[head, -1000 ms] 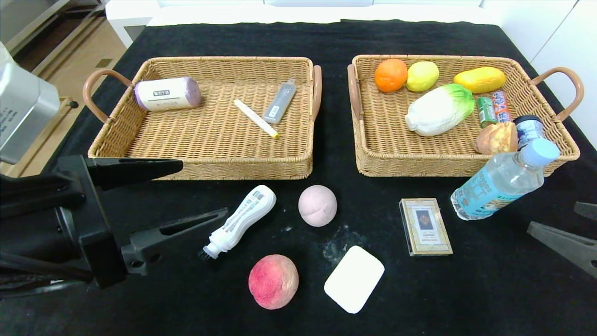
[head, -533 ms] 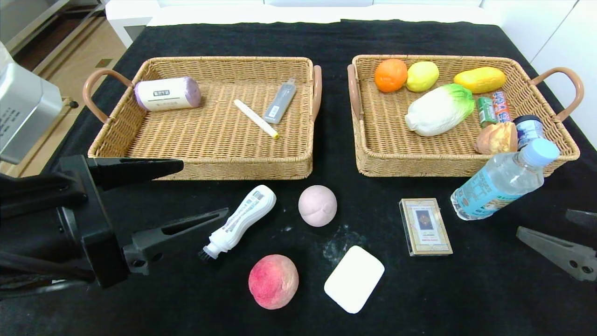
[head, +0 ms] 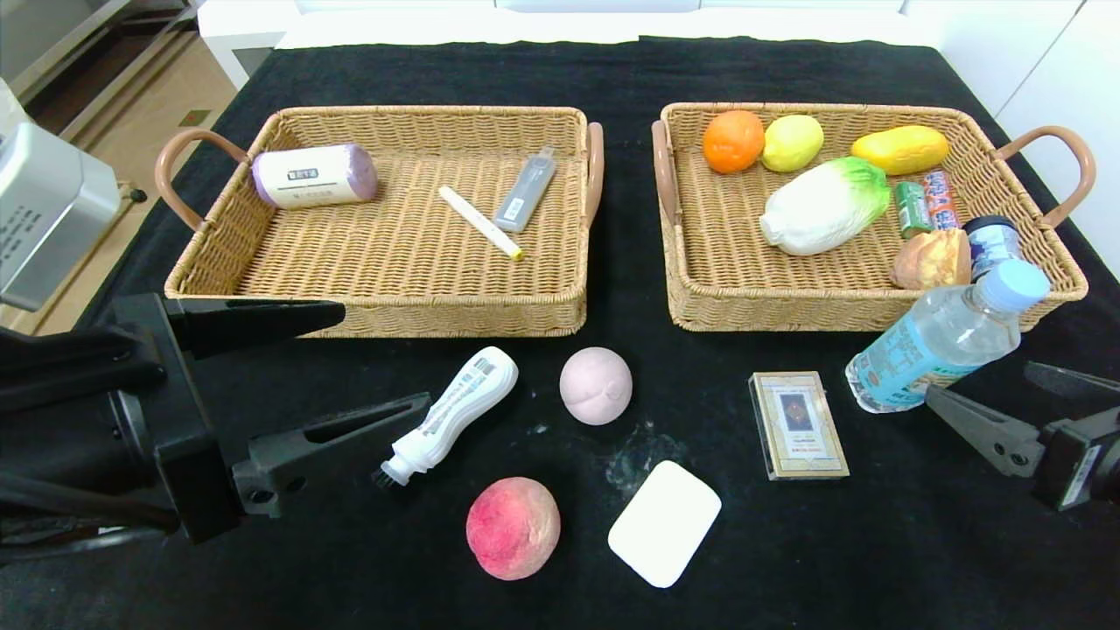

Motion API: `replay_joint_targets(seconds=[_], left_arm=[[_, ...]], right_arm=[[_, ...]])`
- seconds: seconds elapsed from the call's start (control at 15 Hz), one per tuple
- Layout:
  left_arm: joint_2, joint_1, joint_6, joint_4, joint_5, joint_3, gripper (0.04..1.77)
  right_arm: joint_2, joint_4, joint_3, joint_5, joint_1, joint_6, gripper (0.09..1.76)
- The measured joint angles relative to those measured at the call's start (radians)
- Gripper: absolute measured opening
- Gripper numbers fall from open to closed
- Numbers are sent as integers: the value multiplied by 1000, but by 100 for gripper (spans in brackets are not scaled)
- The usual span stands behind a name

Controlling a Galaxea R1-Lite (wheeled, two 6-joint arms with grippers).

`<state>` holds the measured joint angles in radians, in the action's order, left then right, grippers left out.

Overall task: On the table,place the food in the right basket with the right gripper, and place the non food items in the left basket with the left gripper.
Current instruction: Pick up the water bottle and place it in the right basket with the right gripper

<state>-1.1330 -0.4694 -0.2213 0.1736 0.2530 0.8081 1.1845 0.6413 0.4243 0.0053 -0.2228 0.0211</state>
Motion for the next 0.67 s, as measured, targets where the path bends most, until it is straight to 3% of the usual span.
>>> replay_joint_targets(seconds=[0.2,0.67], left_arm=[[0,0,0,0,0,-1,172],[0,0,0,0,0,-1,172]], right_arm=[[71,147,-37,-31,-43,-1,171],[195,340,-22,-97,-61,-6,171]])
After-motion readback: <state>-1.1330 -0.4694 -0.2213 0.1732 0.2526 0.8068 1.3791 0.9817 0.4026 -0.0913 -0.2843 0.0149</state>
